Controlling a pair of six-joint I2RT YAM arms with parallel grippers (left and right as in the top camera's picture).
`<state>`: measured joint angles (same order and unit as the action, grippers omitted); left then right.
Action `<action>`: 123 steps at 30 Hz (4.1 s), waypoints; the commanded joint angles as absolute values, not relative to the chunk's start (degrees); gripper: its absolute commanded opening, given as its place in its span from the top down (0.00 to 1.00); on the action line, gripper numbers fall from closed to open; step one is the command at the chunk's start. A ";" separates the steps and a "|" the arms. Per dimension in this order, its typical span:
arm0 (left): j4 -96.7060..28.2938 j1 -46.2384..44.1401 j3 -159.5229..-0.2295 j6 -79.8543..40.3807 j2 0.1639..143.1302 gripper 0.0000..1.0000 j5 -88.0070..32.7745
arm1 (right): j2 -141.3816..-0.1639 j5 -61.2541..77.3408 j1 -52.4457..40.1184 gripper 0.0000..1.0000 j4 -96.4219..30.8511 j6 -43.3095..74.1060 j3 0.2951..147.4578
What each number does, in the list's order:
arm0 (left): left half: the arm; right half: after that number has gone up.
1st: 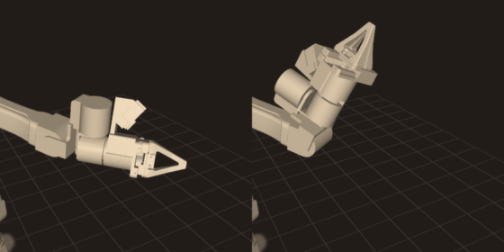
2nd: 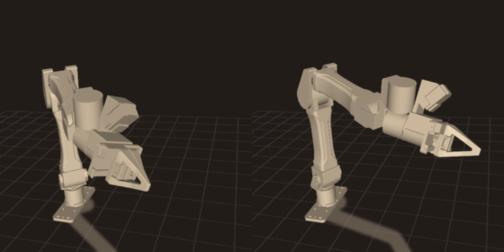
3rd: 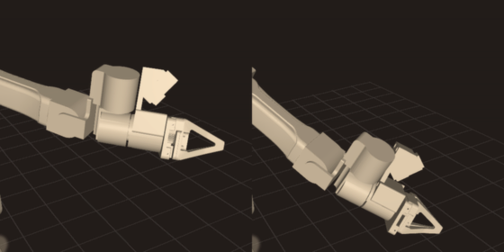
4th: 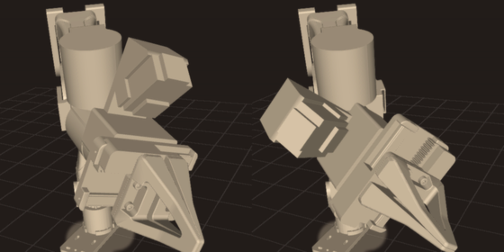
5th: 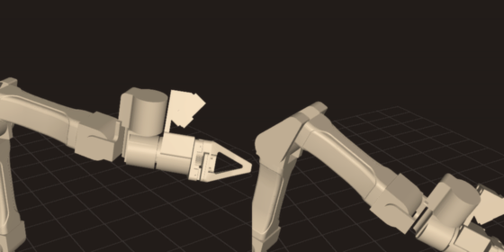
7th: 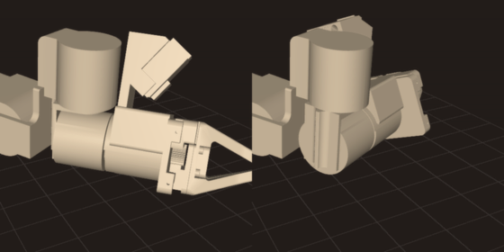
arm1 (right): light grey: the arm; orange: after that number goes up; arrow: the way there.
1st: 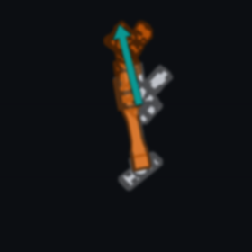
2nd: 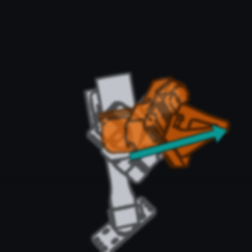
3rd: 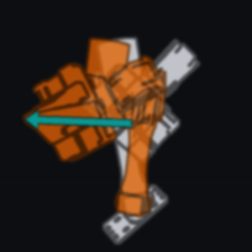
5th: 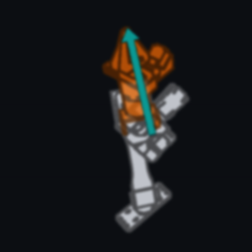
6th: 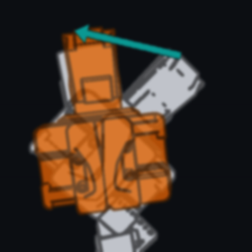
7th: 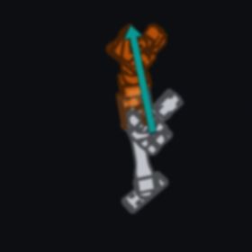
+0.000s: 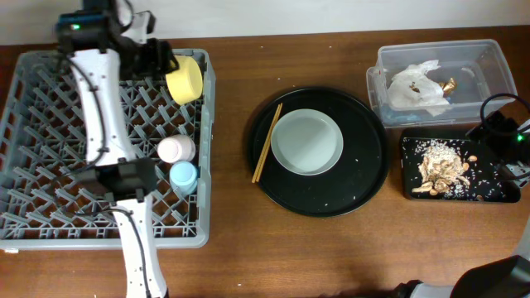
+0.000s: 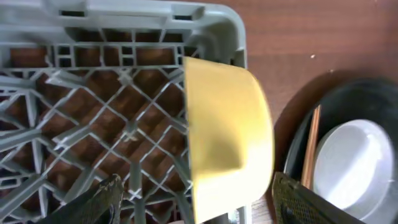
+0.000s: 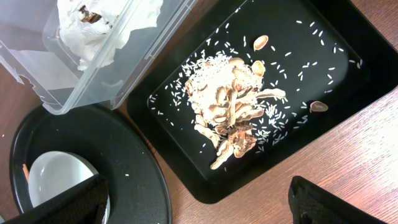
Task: Sort waste into correct bins and load items into the dishwasher rack
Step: 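Lower the yellow bowl into the rack's back row and release, then reach the left gripper to the white plate and grip its rim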
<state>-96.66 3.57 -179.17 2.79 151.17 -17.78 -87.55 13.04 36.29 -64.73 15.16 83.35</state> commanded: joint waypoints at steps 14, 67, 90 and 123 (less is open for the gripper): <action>-96.71 0.32 -177.99 2.13 150.10 0.24 7.16 | -87.92 13.58 36.34 0.07 -64.90 15.03 83.02; -96.09 -1.43 -175.81 0.67 148.24 0.01 14.87 | -87.92 15.05 36.34 0.07 -64.49 13.96 83.02; -70.59 -37.74 -118.19 16.23 122.02 0.20 -2.11 | -87.90 17.58 36.34 0.06 -64.75 13.32 83.02; -38.46 -49.60 -92.47 26.72 122.23 0.26 3.86 | -87.90 17.56 36.34 0.05 -67.48 11.14 83.02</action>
<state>-39.22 -49.80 -94.26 25.26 123.20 3.68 -87.59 17.10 36.29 -67.33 11.75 83.29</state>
